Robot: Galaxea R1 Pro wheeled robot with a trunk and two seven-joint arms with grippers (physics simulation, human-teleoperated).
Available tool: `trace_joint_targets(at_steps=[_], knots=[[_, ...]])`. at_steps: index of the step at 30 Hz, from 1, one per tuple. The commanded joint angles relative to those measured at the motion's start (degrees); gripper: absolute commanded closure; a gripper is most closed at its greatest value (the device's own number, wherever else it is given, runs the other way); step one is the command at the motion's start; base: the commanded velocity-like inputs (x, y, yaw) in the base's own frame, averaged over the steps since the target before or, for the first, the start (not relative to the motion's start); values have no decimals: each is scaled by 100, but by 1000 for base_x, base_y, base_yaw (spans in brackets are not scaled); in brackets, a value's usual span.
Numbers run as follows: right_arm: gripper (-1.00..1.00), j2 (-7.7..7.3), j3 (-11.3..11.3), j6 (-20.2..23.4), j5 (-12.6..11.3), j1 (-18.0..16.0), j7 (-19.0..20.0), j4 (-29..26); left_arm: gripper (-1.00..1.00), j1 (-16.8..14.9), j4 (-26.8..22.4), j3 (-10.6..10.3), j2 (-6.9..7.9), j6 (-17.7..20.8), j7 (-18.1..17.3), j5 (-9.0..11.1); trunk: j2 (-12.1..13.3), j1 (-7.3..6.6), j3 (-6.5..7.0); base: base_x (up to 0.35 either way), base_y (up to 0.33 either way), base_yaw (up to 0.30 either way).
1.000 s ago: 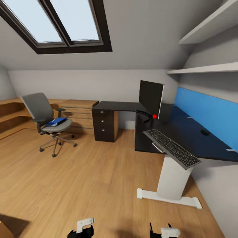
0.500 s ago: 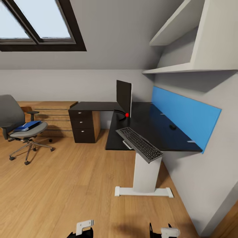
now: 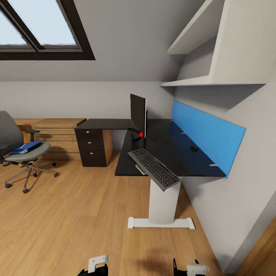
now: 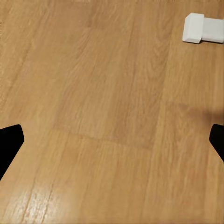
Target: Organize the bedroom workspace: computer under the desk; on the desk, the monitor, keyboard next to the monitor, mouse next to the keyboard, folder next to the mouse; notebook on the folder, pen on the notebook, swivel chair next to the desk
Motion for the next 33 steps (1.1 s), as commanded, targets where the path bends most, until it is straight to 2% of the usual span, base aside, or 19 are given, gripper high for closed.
trace_joint_targets(at_steps=[1,13,15,16,17,20,21,22,23,24,26,28,31,32,33], knots=[[-100,3,-25,-12,61,-4,-41,3,-100,-4,4,-43,6,-28,39,61,39,-23,13,0,-3,-1],[-100,68,-26,-53,48,-4,-42,-37,-100,-4,-108,-5,12,-21,29,74,520,-287,228,0,0,0],[-100,68,-21,-62,50,-4,-41,-63,-100,-4,-387,36,5,-5,25,85,600,-331,264,0,0,0],[-100,80,-29,-30,37,-16,-105,-435,-100,-4,-1335,75,-75,81,48,108,641,-353,282,0,0,0],[-100,97,-34,-13,12,-18,-146,-647,-100,-4,-1602,78,-99,186,81,110,681,-375,300,0,0,0],[-100,174,-39,90,-133,-20,-212,-1094,-100,-4,-2141,82,-121,693,170,111,801,-441,354,0,0,0],[-100,211,-37,229,-256,-20,-233,-1338,-100,-4,-2452,89,-125,1028,202,112,841,-463,372,0,0,0],[-100,226,-36,330,-326,-20,-240,-1472,-100,-4,-2618,91,-128,1194,214,113,881,-485,390,0,0,0],[-100,256,-28,785,-513,-21,-241,-1918,-100,-4,-3013,88,-137,1521,232,113,921,-507,408,0,0,0],[-100,271,-21,1083,-612,-21,-236,-2186,-100,-4,-3200,82,-141,1659,237,113,961,-528,426,0,0,0],[-100,332,10,2264,-931,-27,-197,-3195,-100,-4,-3682,44,-186,2015,250,114,1042,-572,462,0,0,0],[-100,384,83,3386,-1149,-69,-146,-4057,-100,-7,-3933,32,-313,2311,260,114,1122,-616,498,0,0,0],[-100,395,193,4183,-1299,-255,-124,-4506,-100,-15,-4108,27,-368,2618,264,114,1242,-682,551,0,0,0],[-100,392,251,4657,-1410,-503,-119,-4681,-100,-42,-4218,25,-368,2870,265,117,1282,-704,569,0,0,0],[-100,389,271,4867,-1467,-654,-118,-4738,-100,-82,-4261,25,-368,3009,267,118,1322,-726,587,0,0,0]])
